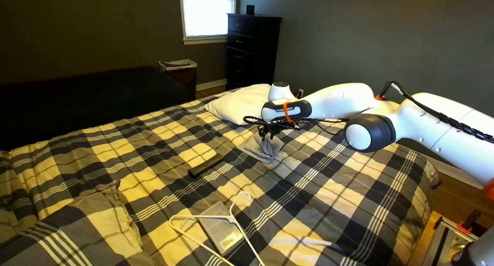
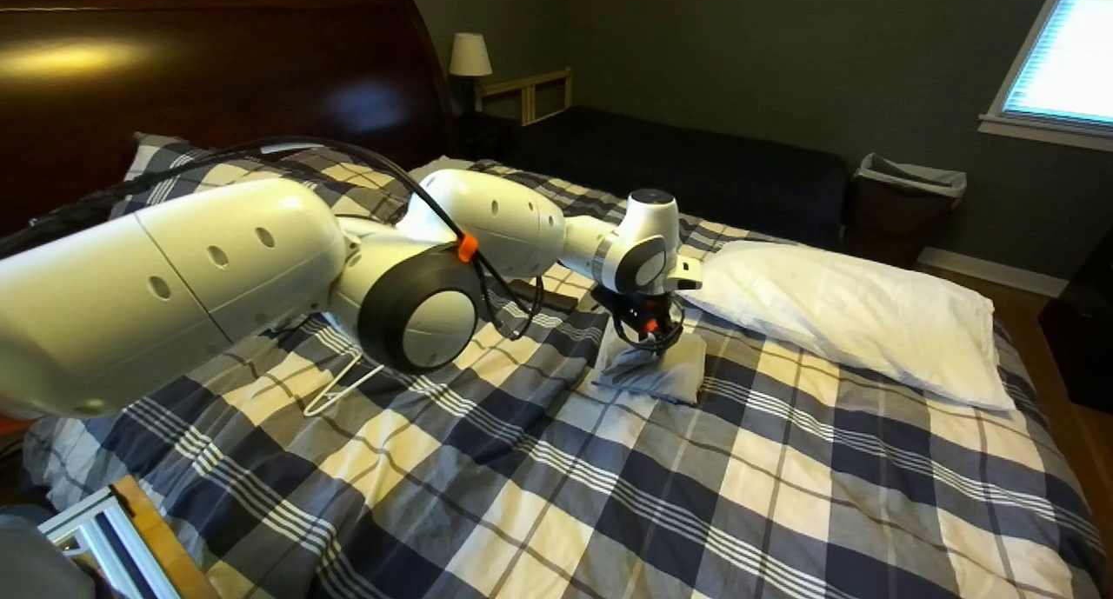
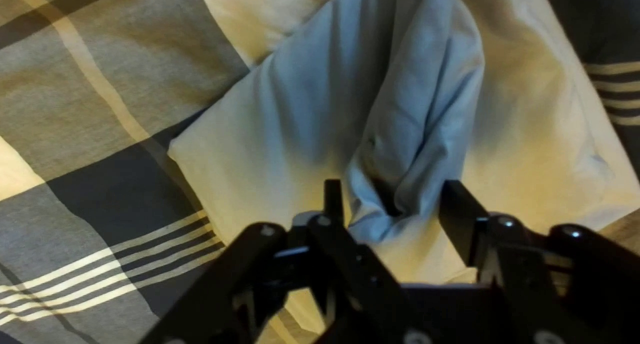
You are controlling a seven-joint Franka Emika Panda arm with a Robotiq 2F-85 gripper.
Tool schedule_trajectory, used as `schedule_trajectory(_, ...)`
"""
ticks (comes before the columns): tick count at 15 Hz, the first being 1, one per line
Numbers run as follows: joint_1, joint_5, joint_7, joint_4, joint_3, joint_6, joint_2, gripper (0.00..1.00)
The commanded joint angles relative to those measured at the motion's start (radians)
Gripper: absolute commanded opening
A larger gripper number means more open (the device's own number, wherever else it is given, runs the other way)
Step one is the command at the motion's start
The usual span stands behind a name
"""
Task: Take the grey towel off of the one under it
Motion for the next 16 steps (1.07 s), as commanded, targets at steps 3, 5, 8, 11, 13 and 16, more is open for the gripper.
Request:
schedule_trajectory(3, -0.014, 0.012, -0.030, 0.096, 0.026, -0.004, 0.070, 0.08)
schedule_trajectory(5, -0.014, 0.010, -0.025, 0.098, 0.024, -0.001, 0.065, 0.00)
schedule_trajectory(8, -0.027, 0.019, 0.005, 0.091, 0.021, 0.030, 0.037, 0.01)
schedule_trajectory(11, -0.075, 0.053, 0.064, 0.083, 0.028, 0.100, -0.002, 0.01)
schedule_trajectory(13, -0.116, 0.080, 0.093, 0.071, 0.030, 0.140, -0.031, 0.01)
schedule_trajectory(16, -0.173, 0.110, 0.176, 0.070, 0.005, 0.179, -0.054, 0.01)
